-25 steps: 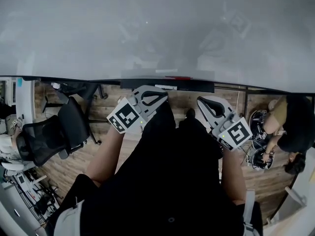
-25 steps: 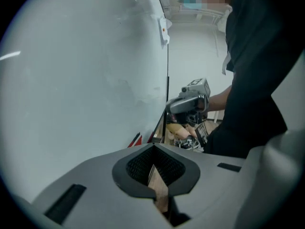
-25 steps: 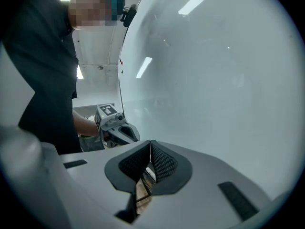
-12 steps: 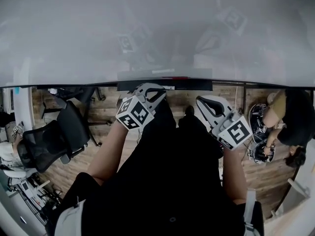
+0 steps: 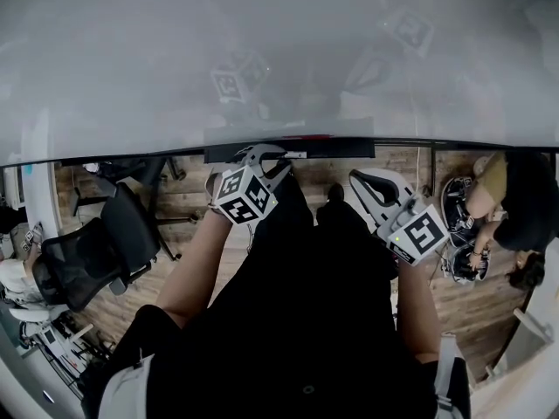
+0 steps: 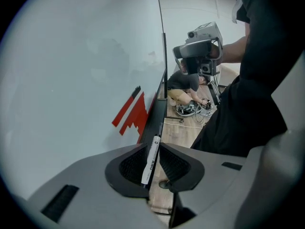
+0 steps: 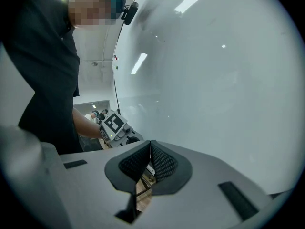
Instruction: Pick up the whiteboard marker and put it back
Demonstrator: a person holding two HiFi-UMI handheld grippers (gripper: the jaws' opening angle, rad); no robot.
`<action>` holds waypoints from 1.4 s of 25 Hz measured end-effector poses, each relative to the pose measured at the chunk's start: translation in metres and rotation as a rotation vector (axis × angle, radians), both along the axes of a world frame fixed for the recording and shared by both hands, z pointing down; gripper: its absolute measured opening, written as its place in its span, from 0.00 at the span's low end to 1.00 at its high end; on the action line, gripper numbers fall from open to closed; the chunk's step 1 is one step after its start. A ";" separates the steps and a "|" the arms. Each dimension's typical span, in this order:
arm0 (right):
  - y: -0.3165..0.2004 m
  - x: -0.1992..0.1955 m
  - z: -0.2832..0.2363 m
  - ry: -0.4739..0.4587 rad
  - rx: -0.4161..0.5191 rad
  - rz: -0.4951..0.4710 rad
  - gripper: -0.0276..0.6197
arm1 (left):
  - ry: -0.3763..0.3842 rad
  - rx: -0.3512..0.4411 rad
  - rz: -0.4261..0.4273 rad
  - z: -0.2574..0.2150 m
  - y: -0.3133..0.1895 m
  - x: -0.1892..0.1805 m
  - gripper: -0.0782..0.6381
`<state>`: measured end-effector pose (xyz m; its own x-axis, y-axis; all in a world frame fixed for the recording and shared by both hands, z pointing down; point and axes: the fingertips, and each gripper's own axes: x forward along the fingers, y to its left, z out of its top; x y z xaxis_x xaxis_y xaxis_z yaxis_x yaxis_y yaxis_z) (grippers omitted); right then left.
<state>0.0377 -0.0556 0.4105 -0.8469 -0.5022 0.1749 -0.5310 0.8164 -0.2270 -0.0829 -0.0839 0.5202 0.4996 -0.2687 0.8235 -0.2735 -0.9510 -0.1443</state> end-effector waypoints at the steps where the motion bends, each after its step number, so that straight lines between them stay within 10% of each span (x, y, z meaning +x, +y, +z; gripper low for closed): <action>1: -0.001 0.001 0.001 0.001 -0.001 0.002 0.07 | -0.014 -0.003 0.002 0.003 -0.001 -0.001 0.24; 35: 0.002 0.004 0.007 0.027 -0.026 0.028 0.07 | -0.249 -0.005 0.052 0.046 -0.007 -0.017 0.26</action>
